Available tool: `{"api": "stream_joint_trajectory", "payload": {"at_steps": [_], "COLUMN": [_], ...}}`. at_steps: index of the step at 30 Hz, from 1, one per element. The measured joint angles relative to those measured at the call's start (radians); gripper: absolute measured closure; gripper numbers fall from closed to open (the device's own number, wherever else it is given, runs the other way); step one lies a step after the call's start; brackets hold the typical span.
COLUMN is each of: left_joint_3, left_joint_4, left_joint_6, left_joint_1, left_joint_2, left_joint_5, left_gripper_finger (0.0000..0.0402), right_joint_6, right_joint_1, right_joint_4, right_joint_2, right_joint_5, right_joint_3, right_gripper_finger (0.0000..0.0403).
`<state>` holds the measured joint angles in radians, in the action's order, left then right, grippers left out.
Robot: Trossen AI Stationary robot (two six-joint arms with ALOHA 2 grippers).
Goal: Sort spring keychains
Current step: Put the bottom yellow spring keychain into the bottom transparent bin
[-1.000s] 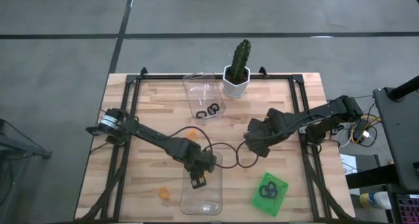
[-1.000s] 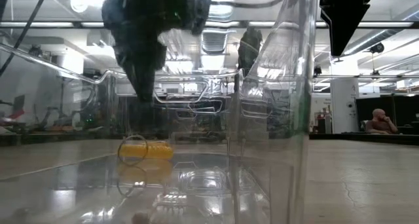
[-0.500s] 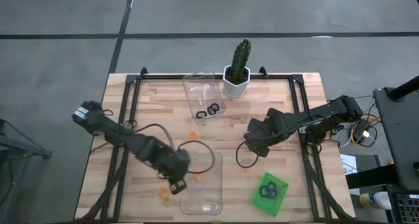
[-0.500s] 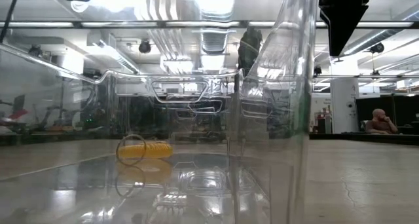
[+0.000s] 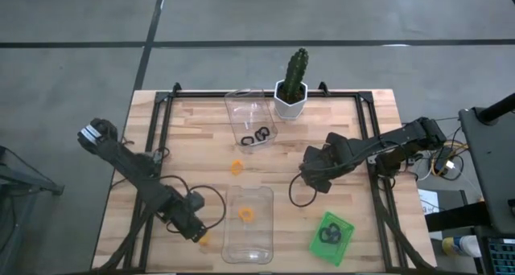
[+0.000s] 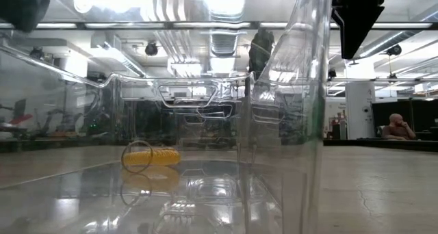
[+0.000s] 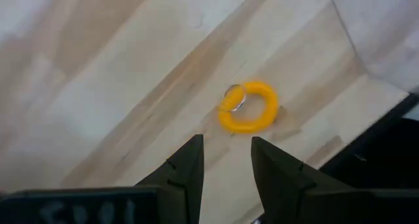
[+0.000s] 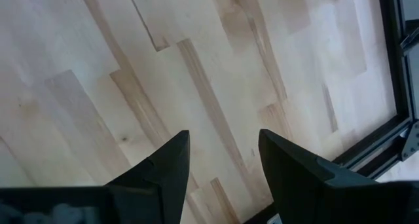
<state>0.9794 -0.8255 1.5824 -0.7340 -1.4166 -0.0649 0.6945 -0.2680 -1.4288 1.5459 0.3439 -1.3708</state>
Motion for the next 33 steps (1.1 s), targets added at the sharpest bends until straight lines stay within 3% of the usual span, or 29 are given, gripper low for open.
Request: {"api": "stream_joint_trajectory", "payload": {"at_steps": [7,22,33], "left_joint_3": [-0.129,-0.17,-0.179], "left_joint_4": [0.256,0.287,0.338], "left_joint_6": [0.025,0.023,0.072], "left_joint_1": [-0.003,-0.005,-0.008], "left_joint_2": [-0.003,-0.005,-0.06], "left_joint_5": [-0.003,-0.002,0.007], "left_gripper_finger": [0.0283,0.028,0.0226], "right_joint_6": [-0.007,-0.001,0.005], "right_joint_1": [0.0,0.0,0.0], "right_joint_4": [0.001,0.009,0.029], "right_joint_2": [0.0,0.0,0.0], "right_joint_5": [-0.001,-0.004,-0.005], "right_joint_3": [0.001,0.001,0.001], "right_gripper_finger": [0.0225,0.0225,0.0225]}}
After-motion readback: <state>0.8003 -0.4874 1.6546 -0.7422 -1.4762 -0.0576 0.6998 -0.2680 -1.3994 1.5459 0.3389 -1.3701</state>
